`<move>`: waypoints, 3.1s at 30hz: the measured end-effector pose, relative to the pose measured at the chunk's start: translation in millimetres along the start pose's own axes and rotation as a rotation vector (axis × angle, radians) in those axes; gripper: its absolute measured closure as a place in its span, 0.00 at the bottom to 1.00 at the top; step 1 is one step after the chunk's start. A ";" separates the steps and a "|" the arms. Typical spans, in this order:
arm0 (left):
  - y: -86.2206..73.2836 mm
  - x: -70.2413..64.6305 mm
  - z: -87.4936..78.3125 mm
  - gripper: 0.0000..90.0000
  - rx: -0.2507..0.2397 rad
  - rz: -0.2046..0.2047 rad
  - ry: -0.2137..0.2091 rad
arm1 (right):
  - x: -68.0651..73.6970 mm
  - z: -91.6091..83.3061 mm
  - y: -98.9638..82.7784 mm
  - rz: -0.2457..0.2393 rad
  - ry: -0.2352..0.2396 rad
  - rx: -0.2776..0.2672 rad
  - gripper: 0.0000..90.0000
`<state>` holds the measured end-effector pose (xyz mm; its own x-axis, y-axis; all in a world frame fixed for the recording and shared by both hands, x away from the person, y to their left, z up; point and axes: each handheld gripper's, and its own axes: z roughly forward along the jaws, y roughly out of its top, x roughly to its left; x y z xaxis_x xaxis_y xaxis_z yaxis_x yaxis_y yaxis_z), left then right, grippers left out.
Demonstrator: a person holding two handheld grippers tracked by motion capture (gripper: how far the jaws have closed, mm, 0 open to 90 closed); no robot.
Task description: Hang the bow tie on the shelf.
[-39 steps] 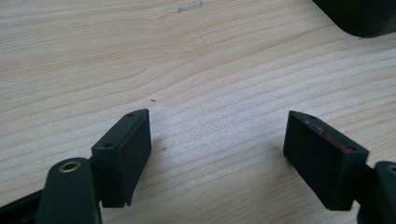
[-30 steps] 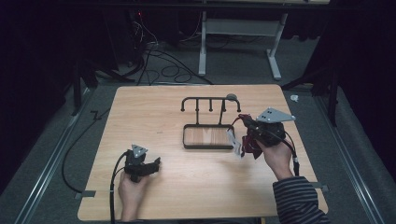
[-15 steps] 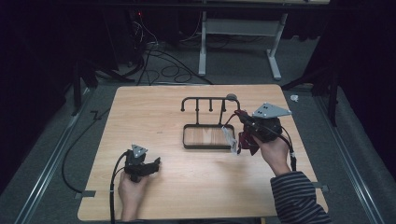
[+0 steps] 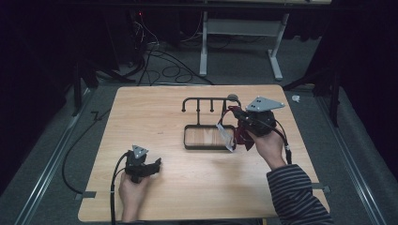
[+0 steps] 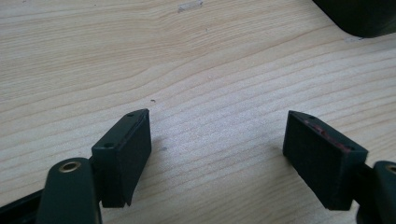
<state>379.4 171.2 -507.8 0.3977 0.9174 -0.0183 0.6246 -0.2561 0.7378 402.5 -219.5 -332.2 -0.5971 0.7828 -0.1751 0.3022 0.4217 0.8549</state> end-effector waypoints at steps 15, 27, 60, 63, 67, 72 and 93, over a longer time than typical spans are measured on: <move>0.0 -0.1 0.0 0.27 0.000 -0.001 0.000 | -8.9 18.0 13.4 0.040 -0.012 0.013 0.98; 0.0 0.0 0.0 0.27 0.000 0.000 0.000 | -10.1 37.1 17.9 0.039 -0.031 0.044 0.97; 0.0 0.0 0.0 0.27 0.000 0.001 0.000 | -11.2 47.7 4.0 0.066 -0.029 0.099 0.96; 0.0 -0.1 0.0 0.27 0.000 0.000 0.000 | -10.4 47.4 3.6 0.063 -0.031 0.100 0.96; 0.0 -0.1 0.0 0.26 0.000 0.000 0.000 | -10.8 47.1 2.3 0.069 -0.028 0.095 0.96; 0.0 -0.1 0.0 0.26 0.000 0.001 0.000 | -6.9 49.2 -2.5 0.060 -0.033 0.112 0.94; 0.0 -0.1 0.0 0.26 0.000 0.001 0.000 | -2.4 47.9 -3.2 0.028 -0.057 0.112 0.92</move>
<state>379.4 171.1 -507.8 0.3981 0.9172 -0.0177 0.6244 -0.2568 0.7377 438.6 -200.8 -357.9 -0.5452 0.8182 -0.1823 0.4007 0.4454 0.8007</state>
